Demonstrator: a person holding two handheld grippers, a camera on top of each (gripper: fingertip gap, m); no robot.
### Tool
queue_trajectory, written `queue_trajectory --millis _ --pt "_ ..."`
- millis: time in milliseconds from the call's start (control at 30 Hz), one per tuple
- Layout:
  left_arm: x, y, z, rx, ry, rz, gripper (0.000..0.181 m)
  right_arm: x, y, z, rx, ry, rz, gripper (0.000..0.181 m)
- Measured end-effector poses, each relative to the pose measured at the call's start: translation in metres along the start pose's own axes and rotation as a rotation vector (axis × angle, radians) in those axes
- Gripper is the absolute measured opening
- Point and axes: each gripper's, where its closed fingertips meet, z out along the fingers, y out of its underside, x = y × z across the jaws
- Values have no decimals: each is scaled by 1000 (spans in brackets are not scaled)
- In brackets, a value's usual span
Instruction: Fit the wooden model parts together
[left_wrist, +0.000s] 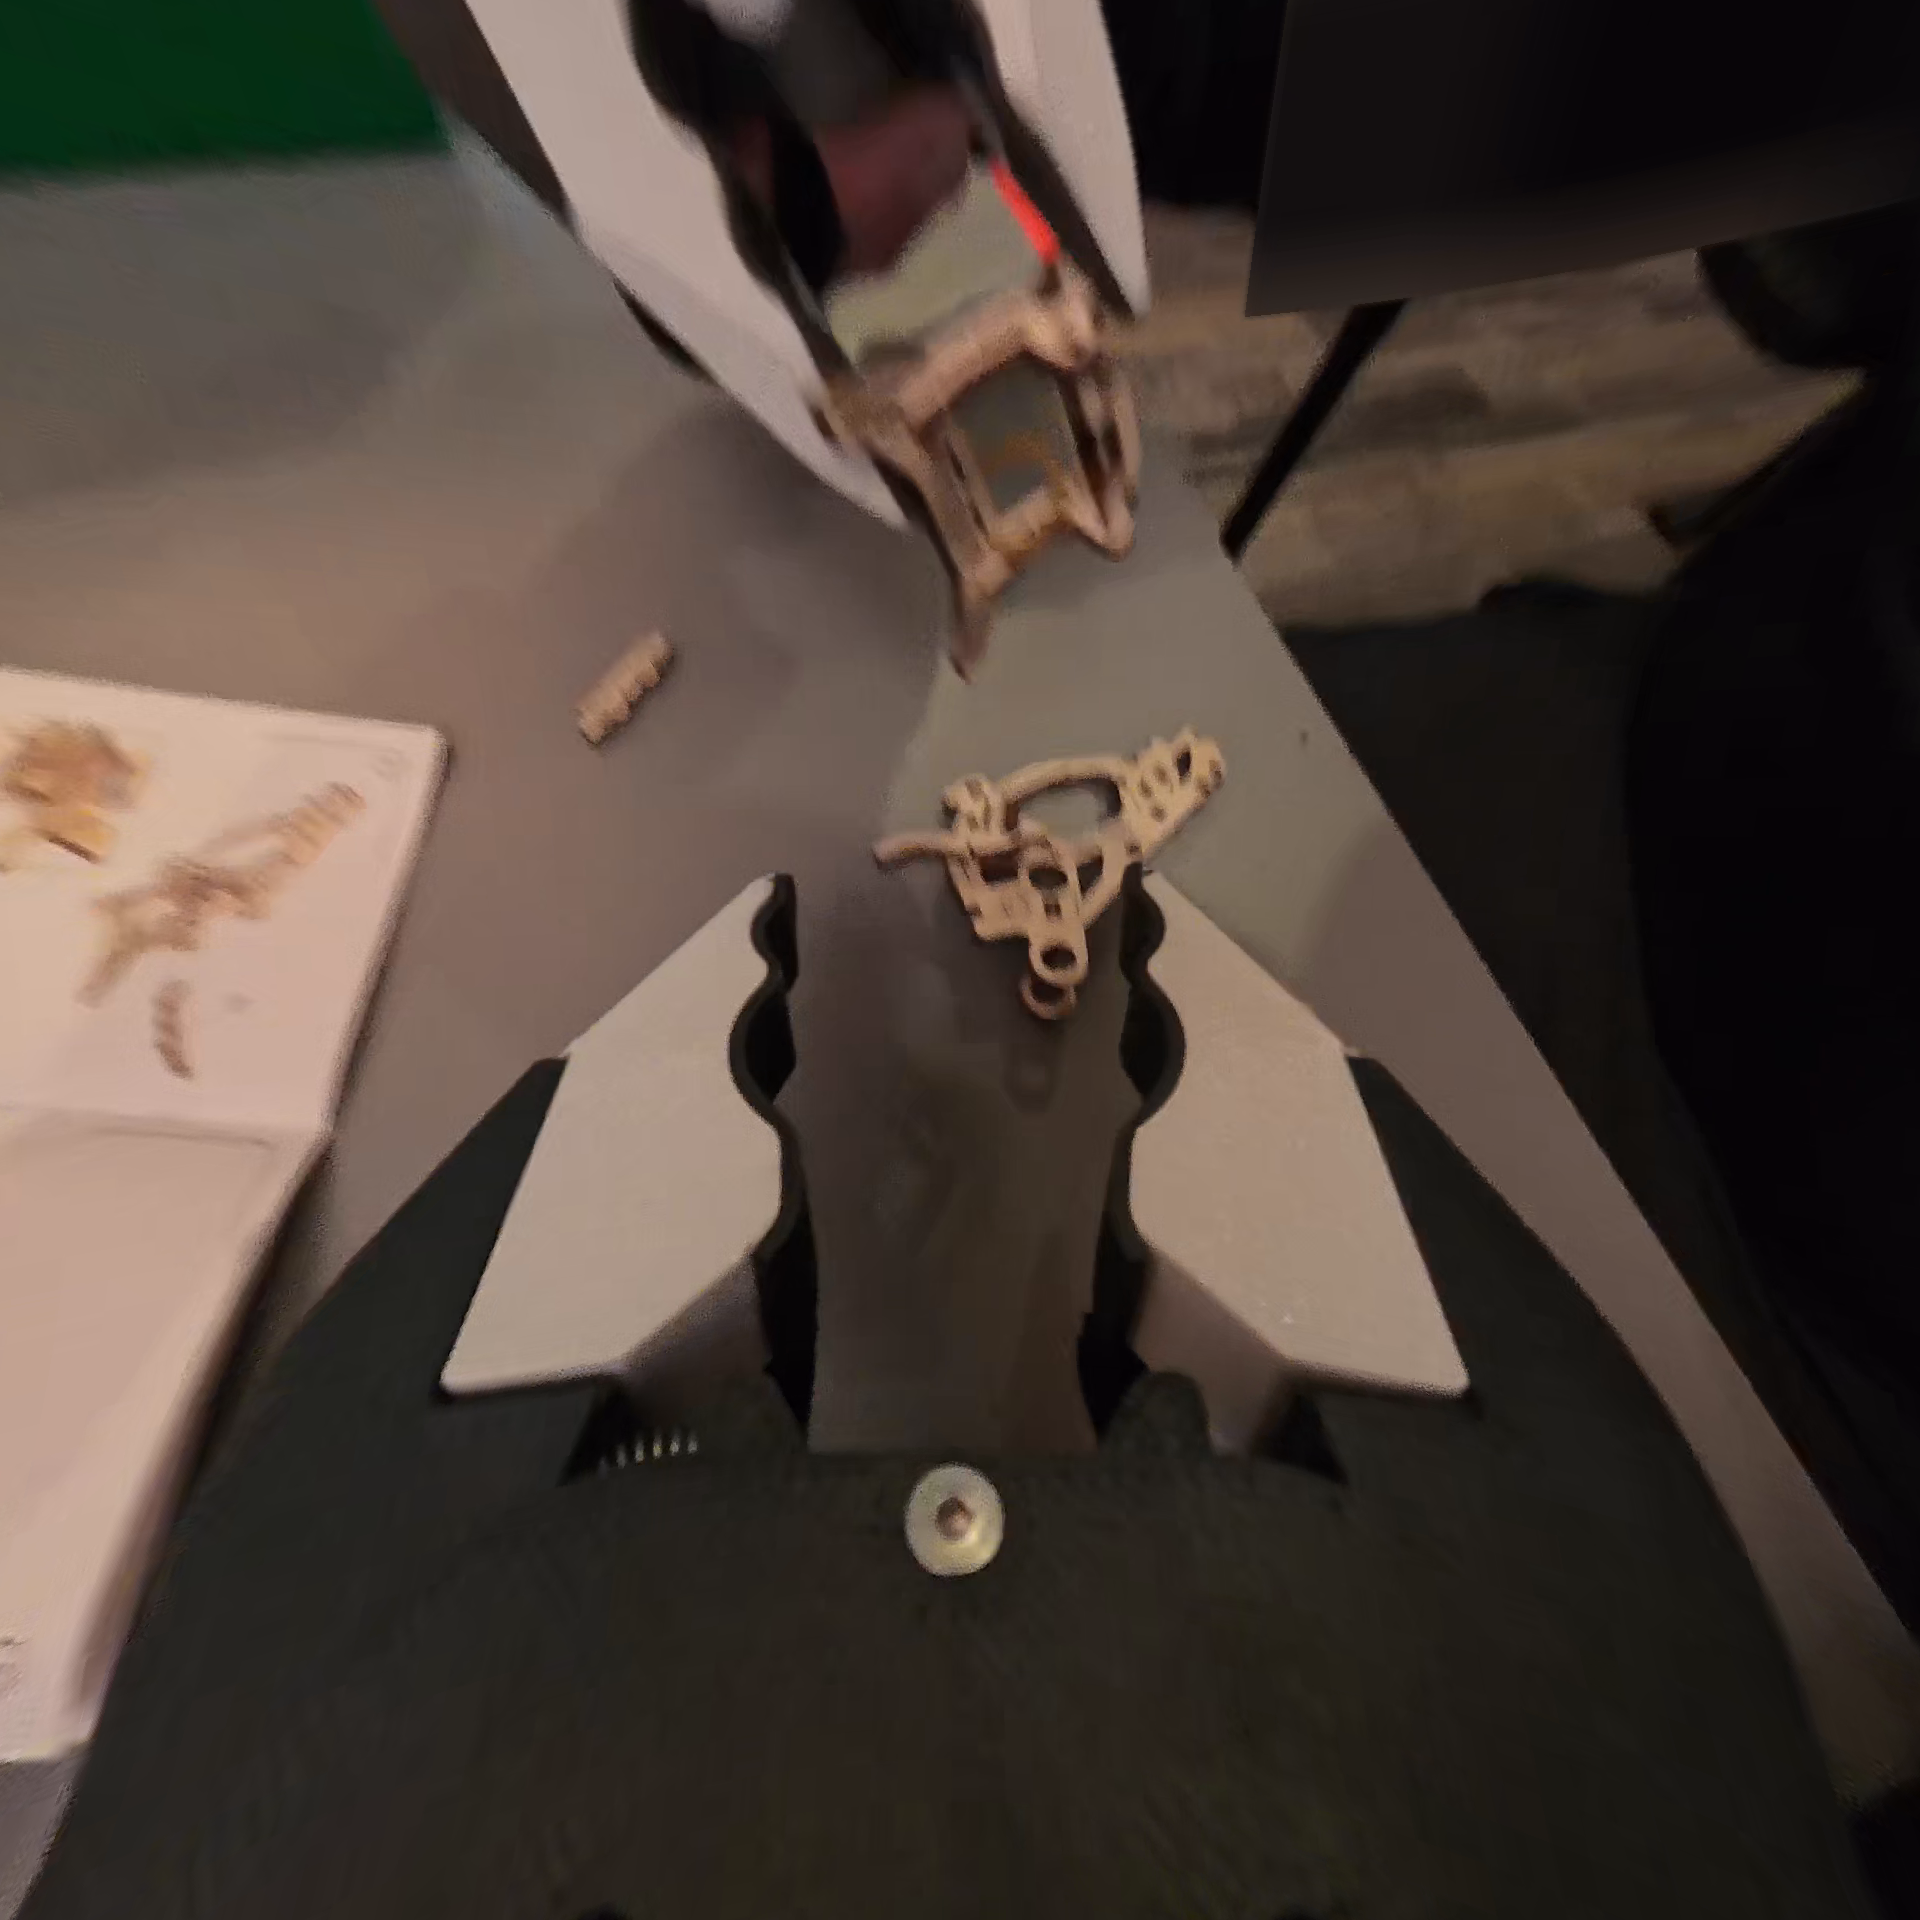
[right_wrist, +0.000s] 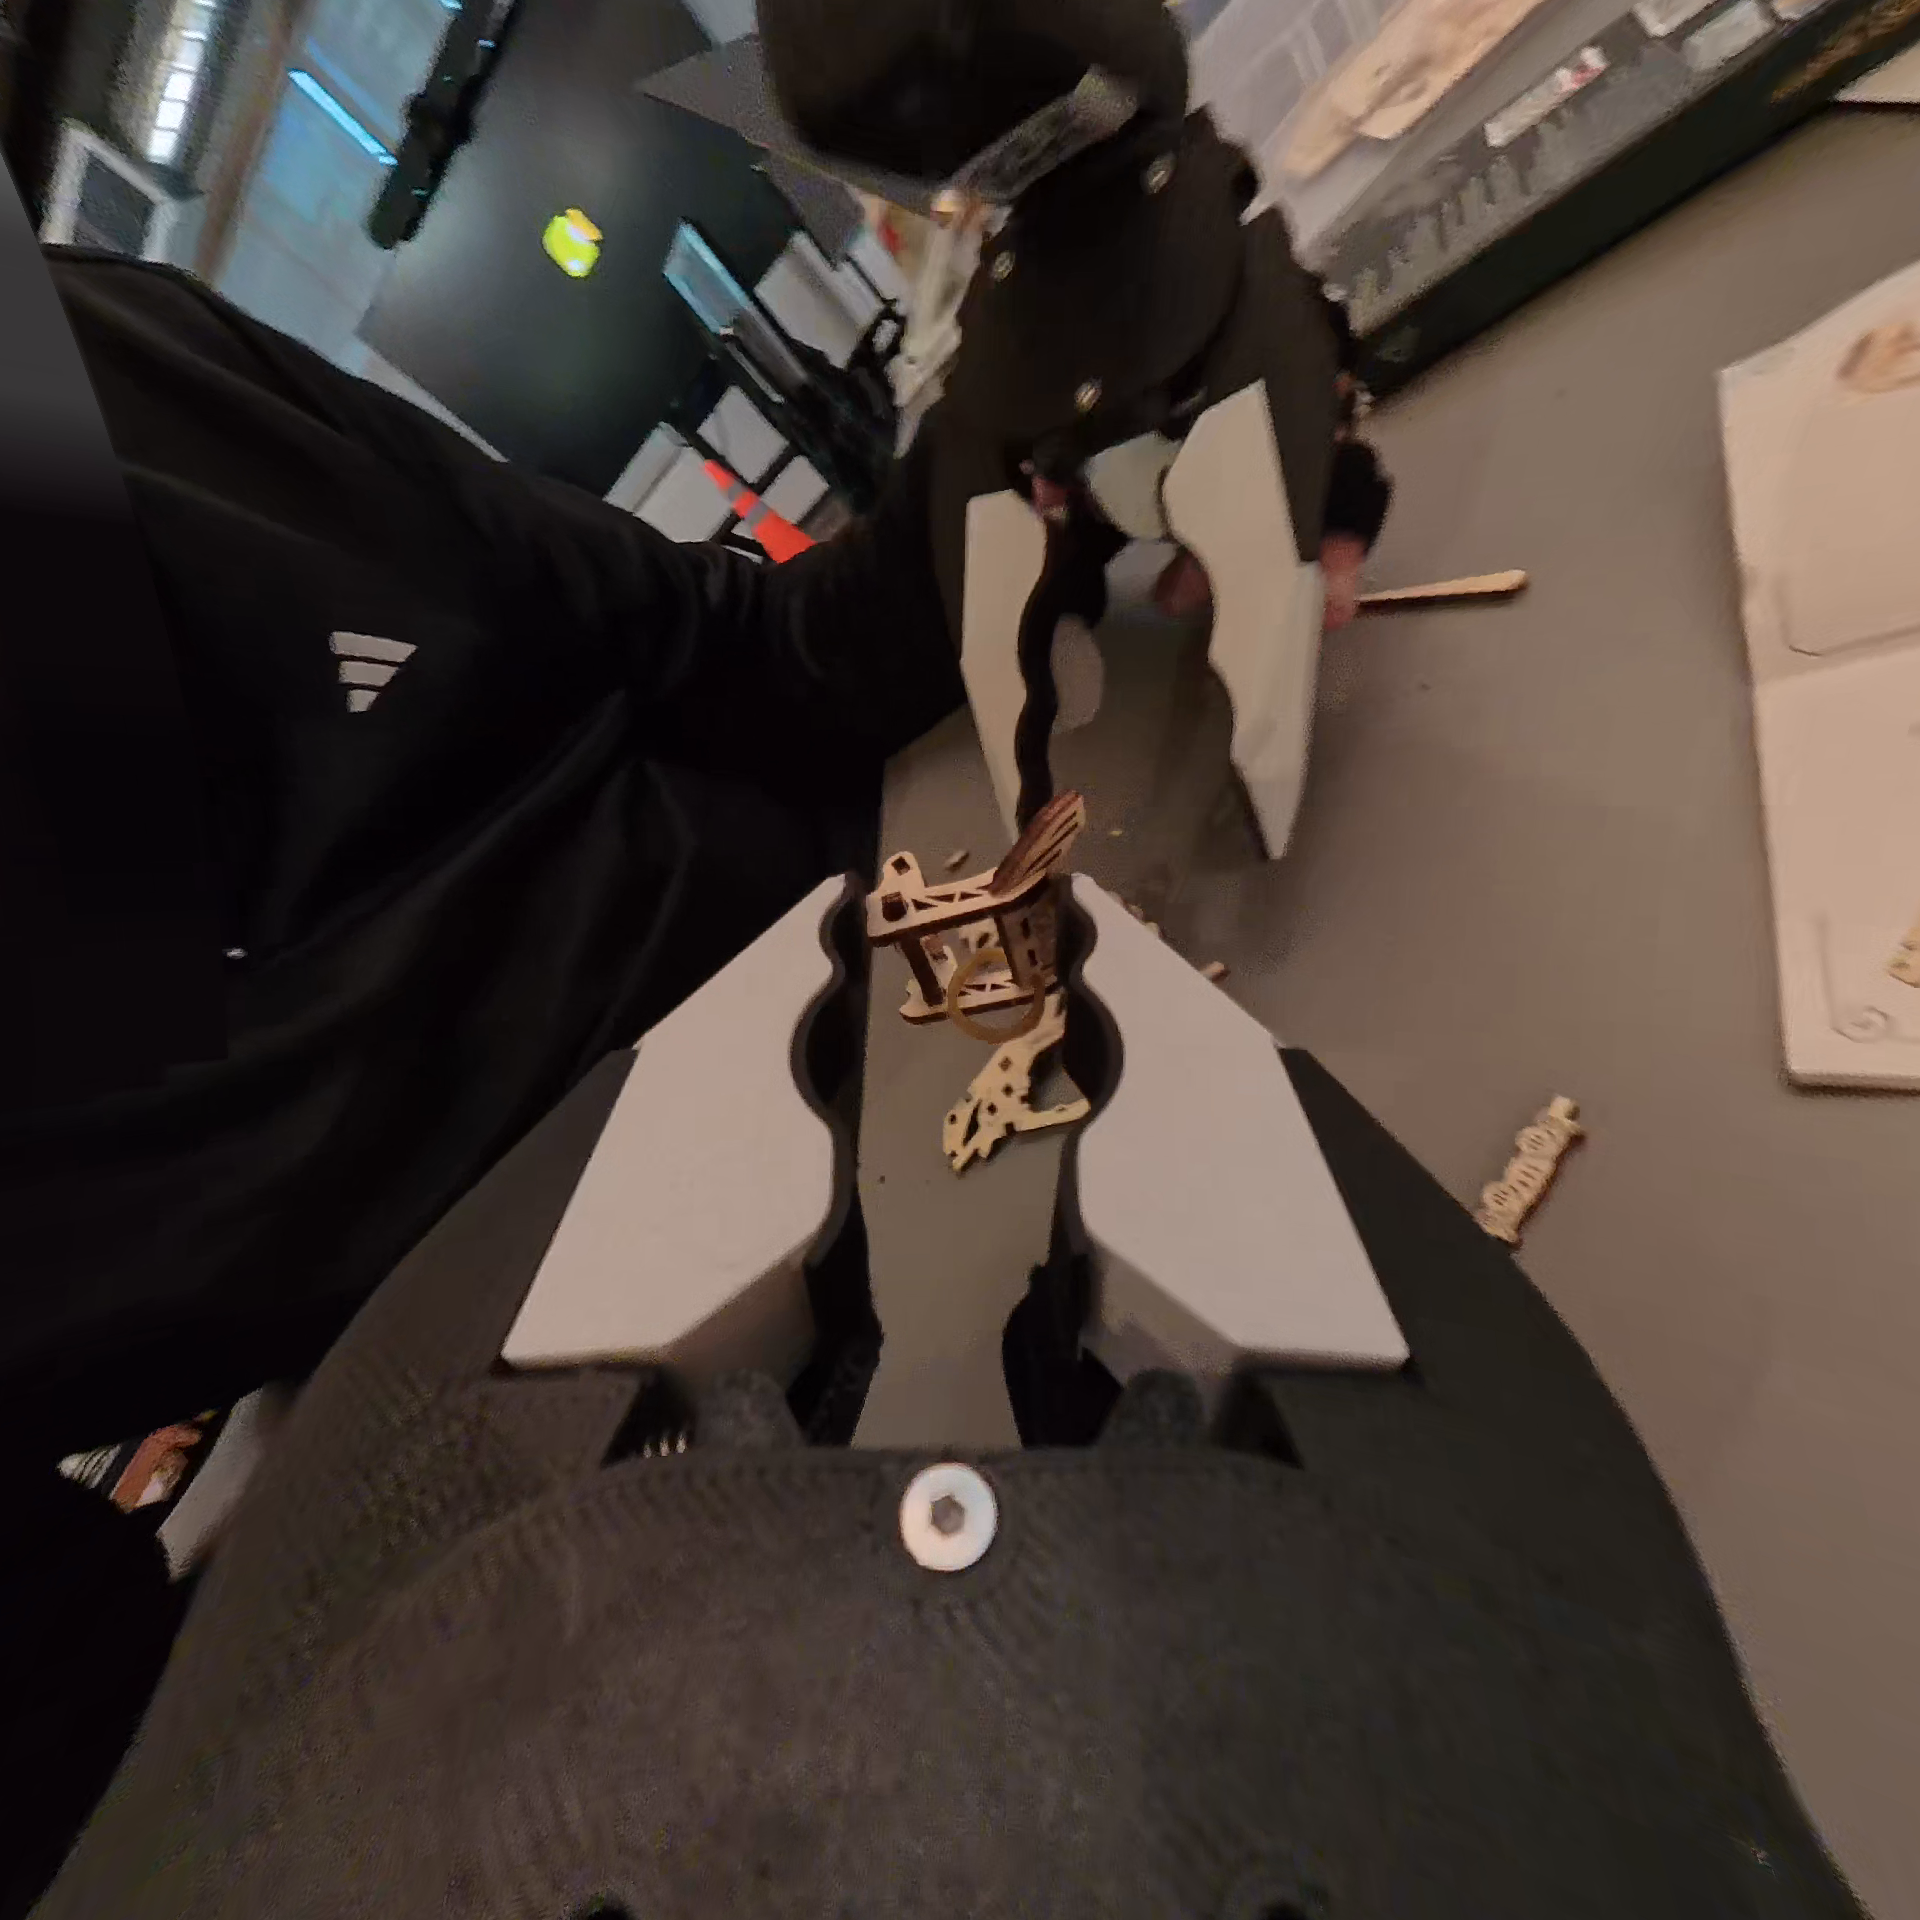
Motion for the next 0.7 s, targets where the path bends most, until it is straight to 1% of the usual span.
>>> queue_trajectory --millis 33,133,200,267,300,433,500,567,633,700 --pt "-6 -13 -2 35 -45 17 58 -4 1 1 -8 -36 -1 33" --pt "-10 -45 -4 126 -86 60 44 -8 2 5 -48 -90 -8 34" --pt "-4 -59 -3 181 -59 79 36 -8 0 7 -60 -104 -10 34" --pt "-10 -61 0 173 -106 83 27 -6 -3 8 -72 -92 -18 34" --pt "-9 -59 2 168 -94 60 24 -3 -5 8 -68 -74 -25 33" --pt "-17 -57 6 218 -73 -112 30 1 -14 4 -20 3 -99 34" --pt "-12 -61 10 254 -4 -163 29 1 -17 2 -2 23 -131 34" --pt "-11 -64 11 283 25 -183 21 -2 -18 3 12 17 -161 34" --pt "-4 -67 12 311 103 -210 14 -4 -19 3 20 6 -178 33" --pt "-3 -67 11 332 125 -219 7 -4 -21 2 31 27 -200 33"
